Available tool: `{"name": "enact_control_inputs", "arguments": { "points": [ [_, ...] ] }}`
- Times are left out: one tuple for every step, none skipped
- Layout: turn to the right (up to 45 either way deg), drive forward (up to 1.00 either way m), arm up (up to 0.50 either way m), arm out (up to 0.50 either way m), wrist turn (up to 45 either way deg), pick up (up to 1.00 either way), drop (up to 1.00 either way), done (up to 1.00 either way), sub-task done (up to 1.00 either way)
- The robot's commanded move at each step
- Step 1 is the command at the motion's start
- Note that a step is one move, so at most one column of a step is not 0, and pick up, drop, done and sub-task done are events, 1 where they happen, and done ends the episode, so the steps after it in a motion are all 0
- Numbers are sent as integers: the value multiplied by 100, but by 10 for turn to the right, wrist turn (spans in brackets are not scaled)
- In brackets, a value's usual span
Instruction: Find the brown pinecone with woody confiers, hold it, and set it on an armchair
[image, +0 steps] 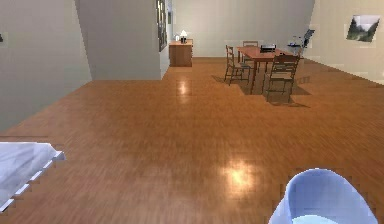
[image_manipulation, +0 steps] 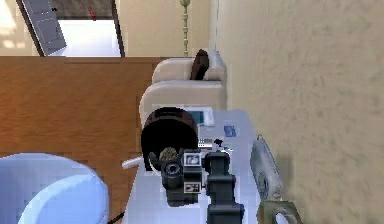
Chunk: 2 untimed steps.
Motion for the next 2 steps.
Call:
{"name": "enact_control_inputs", "arguments": {
  "points": [
    [0,0,14,0,0,0,0,0,0],
    [0,0,0,0,-450,0,0,0,0]
  ]
}}
